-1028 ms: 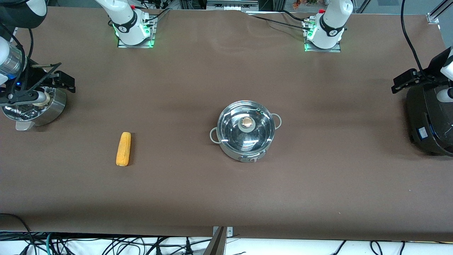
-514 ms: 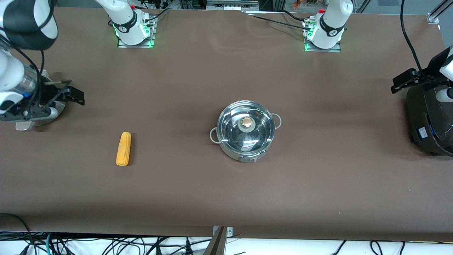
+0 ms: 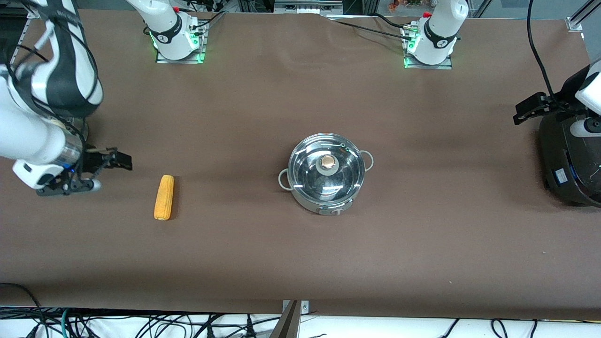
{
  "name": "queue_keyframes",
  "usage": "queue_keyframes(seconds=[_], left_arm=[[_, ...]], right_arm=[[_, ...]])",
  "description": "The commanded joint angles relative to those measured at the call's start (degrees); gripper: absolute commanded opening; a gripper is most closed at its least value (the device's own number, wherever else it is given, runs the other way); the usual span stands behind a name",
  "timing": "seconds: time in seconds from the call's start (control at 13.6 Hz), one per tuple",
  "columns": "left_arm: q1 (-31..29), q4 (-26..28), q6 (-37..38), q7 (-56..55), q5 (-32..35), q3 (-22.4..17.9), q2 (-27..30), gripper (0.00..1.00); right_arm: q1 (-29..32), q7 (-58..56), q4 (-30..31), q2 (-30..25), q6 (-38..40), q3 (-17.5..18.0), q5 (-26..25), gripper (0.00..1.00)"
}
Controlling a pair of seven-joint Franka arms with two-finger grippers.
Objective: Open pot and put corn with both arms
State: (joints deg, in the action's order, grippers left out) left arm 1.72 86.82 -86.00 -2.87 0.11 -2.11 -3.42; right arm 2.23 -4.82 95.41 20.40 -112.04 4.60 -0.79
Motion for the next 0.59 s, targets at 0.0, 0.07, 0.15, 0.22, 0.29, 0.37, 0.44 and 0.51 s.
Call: queue_keyframes(seconds=[0.0,0.07,0.15,0.22,0.29,0.37,0.44,0.51], left_arm=[[-1.9,-0.3,1.0,1.6,-0.8,1.6,-0.3,1.00],[-1.7,1.4,1.1,1.5,-0.6,2.2,-0.5,1.00],[-1.7,2.0,1.2,1.5,-0.3,3.2,-0.4,1.00],[-1.7,2.0,1.2,1.6,-1.1,3.4,-0.4,1.00],[-1.6,1.8,1.1,0.9,-2.2,4.1,-0.6,1.00],[-1.7,1.7,1.0,-0.7,-3.8,6.0,-1.0,1.00],[-1.6,1.6,0.8,-4.9,-4.2,7.4,-1.7,1.00],[-1.4,1.0,0.7,-9.8,-4.9,9.5,-3.1,1.00]], right_arm=[[0.1,0.4,0.0,5.8,-6.7,0.3,0.8,1.00],[0.1,0.5,0.3,6.5,-7.8,0.3,0.8,1.00],[0.1,0.6,0.3,6.9,-8.0,0.3,0.8,1.00],[0.1,1.4,0.5,7.5,-8.4,0.3,0.8,1.00],[0.1,2.4,0.6,8.2,-9.4,0.3,0.8,1.00],[0.1,2.5,1.3,9.0,-11.3,0.3,0.8,1.00],[0.1,2.5,2.7,9.3,-13.9,0.3,0.8,1.00],[0.1,2.5,4.9,9.2,-17.1,0.3,0.8,1.00]])
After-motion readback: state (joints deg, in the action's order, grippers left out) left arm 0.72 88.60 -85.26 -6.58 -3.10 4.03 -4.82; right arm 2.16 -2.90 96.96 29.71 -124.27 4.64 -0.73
